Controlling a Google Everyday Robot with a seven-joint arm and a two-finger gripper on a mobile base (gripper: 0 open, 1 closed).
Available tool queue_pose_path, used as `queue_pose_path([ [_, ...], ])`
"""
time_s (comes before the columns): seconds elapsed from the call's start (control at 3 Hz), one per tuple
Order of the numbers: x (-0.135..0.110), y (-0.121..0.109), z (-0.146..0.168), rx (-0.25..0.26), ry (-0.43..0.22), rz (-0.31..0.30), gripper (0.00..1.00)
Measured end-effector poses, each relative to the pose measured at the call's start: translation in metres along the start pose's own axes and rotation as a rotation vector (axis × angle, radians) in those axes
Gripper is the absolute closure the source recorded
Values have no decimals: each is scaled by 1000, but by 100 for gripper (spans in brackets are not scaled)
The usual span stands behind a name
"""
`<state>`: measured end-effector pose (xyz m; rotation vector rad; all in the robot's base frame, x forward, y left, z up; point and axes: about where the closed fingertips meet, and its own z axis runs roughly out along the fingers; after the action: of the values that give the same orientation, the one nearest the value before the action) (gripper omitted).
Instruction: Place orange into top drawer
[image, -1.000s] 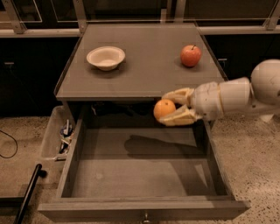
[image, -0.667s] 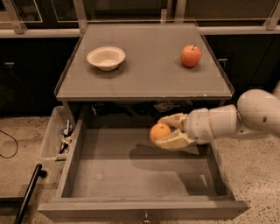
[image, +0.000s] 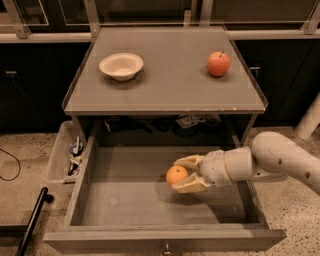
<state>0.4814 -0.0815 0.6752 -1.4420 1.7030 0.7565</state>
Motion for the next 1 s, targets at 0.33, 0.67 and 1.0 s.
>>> queue_pose_path([
  [0.33, 14, -8, 15, 26, 21, -63, 100],
  [0.67, 31, -15, 28, 57, 76, -120, 100],
  [1.0, 42, -19, 32, 90, 120, -158, 100],
])
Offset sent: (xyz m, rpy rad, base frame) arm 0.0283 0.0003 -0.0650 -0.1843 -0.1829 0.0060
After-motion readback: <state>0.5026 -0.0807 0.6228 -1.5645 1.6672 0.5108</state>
